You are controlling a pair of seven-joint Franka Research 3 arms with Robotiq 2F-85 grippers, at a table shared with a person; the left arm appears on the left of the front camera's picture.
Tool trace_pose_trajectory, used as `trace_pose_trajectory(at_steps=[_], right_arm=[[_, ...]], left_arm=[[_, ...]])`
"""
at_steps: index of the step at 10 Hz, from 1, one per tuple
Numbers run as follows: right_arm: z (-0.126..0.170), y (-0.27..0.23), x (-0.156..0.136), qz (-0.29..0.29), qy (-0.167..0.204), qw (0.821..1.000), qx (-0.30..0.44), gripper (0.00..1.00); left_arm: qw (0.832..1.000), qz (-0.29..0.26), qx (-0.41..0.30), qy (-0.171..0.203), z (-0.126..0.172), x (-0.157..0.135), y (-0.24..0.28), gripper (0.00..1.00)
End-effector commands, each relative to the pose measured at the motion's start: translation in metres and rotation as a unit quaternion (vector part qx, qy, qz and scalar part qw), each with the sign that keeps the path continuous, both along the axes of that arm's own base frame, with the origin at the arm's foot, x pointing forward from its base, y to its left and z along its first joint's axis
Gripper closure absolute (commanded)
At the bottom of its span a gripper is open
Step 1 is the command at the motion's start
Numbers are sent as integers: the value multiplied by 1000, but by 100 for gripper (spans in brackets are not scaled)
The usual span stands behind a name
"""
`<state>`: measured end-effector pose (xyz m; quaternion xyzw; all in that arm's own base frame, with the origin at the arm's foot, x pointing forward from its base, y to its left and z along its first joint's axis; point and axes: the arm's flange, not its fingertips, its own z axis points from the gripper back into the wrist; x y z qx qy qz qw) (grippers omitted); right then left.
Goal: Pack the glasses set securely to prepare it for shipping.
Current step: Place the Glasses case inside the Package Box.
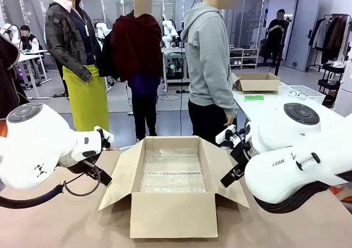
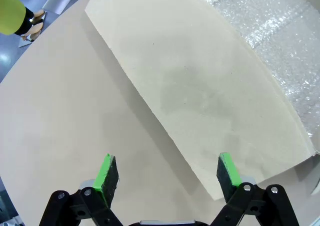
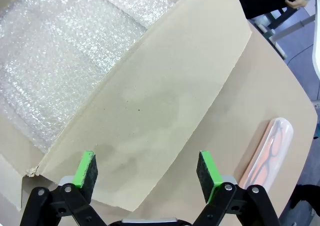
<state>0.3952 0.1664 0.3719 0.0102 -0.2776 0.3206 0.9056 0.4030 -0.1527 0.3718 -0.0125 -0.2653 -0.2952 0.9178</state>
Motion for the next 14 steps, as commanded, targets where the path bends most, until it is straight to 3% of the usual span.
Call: trace_pose_trajectory(at_steps=[1, 4, 5, 7, 9, 10, 12, 14], right_arm=[[0, 0, 0, 0, 0, 1000, 1, 0], [0, 0, 0, 0, 0, 1000, 0, 0], [13, -7, 5, -12, -9, 1000, -12, 0], [35, -27, 19, -40, 3, 999, -15, 0], [54, -54, 29, -73, 6, 997, -1, 0], [61, -75, 40, -91, 22, 995, 32, 0], [71, -115, 63, -150, 41, 987, 31, 0], [66, -144, 85, -194, 61, 978, 43, 0]], left_arm=[[1000, 1, 0, 0, 0, 0, 1, 0], [1000, 0, 0, 0, 0, 0, 0, 0], [999, -16, 15, -29, 24, 4, 6, 0], [999, -43, -20, -11, 77, 4, 18, 0], [997, -65, -35, -22, 126, -3, 30, 0], [995, -84, -51, -29, 153, -13, 34, 0], [988, -115, -69, -70, 202, -41, 41, 0], [983, -136, -88, -90, 226, -64, 47, 0]])
